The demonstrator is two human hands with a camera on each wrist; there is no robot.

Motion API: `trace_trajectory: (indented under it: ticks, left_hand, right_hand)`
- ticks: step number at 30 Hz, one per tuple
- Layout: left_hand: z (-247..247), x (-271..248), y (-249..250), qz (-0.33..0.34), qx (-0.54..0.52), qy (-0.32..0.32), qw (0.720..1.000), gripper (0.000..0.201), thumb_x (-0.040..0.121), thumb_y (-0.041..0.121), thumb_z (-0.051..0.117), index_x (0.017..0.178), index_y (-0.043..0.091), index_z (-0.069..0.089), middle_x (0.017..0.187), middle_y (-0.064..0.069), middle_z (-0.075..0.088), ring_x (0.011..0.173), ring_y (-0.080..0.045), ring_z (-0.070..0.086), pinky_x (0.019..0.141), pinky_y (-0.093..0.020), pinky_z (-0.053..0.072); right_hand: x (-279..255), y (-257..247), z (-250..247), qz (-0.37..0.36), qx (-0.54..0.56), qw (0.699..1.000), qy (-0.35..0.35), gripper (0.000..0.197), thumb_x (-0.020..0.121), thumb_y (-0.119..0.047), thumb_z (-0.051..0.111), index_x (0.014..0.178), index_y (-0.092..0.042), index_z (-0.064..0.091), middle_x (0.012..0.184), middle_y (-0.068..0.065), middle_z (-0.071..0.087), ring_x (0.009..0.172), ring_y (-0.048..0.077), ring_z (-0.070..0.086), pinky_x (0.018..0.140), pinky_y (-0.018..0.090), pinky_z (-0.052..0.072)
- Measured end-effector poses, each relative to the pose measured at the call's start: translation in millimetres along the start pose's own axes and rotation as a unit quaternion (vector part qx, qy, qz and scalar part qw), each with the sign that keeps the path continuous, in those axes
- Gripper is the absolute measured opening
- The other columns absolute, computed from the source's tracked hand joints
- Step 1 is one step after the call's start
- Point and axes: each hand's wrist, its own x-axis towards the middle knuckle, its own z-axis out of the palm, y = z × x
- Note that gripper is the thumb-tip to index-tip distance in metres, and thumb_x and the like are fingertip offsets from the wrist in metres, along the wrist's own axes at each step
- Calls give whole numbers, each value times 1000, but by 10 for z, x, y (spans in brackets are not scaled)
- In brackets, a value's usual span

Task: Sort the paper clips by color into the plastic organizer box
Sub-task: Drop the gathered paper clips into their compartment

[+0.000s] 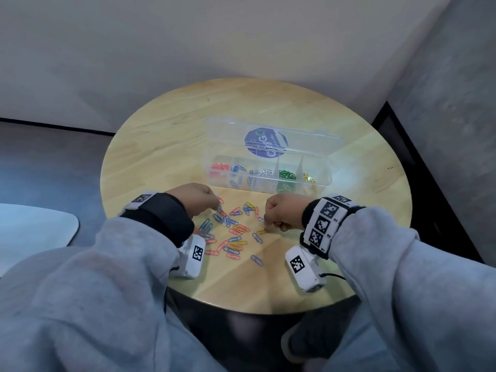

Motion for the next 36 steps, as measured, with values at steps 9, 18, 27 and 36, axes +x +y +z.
trace_trajectory:
  ticks: [9,18,27,36]
  left_hand:
    - [142,58,38,94,262,44,959,28,81,14,64,106,29,65,68,14,39,78,-15,46,49,-19,29]
    - [212,153,-28,89,305,56,946,20,72,29,73,79,25,54,75,7,52,79,-18,51,60,-24,32]
    - [251,126,15,112,315,46,941,17,78,20,65,89,31,58,75,8,48,80,-18,48,50,-20,28]
    - [240,154,-30,107,303,28,946,10,81,20,65,83,26,58,79,8,52,80,-15,50,52,-16,31]
  right_hand:
    - [-7,90,-8,10,250,968,-31,35,84,11,34,77,-9,62,79,13,50,36,8,38,37,17,30]
    - [-47,40,-57,44,279,959,-8,33,93,1,29,72,-8,53,65,3,34,53,11,31,43,16,26]
    - [-83,62,-29,37,302,953,-12,31,93,0,30,73,-8,53,65,3,36,53,11,32,40,14,29]
    - [-106,81,-51,50,309,950,-7,28,95,-5,34,76,-8,54,67,2,40,54,10,35,43,14,31]
